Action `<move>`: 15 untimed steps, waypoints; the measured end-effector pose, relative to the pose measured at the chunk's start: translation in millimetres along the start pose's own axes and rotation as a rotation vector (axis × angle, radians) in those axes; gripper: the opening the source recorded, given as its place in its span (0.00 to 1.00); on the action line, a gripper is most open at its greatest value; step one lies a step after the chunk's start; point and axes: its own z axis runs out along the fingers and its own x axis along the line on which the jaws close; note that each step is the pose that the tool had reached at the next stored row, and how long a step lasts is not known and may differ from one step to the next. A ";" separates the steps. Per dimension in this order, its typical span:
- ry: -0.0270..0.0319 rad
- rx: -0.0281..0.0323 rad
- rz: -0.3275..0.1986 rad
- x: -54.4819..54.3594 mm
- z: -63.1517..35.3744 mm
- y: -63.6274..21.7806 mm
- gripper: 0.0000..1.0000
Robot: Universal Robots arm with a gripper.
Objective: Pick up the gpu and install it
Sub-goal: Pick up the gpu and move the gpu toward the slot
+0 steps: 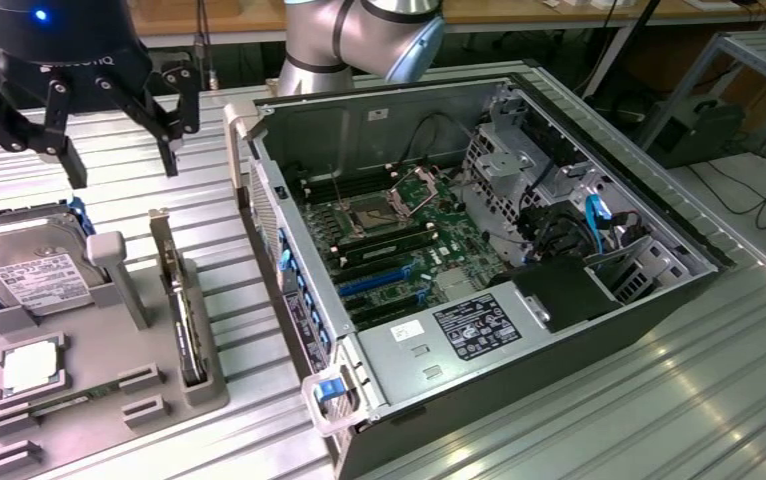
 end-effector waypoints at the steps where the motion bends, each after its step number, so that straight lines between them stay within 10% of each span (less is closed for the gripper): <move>1: 0.0002 0.0000 -0.002 -0.1 -0.1 -1.2 0.72; 15: 0.0037 -0.0023 -0.082 -1.3 -0.7 -16.4 0.72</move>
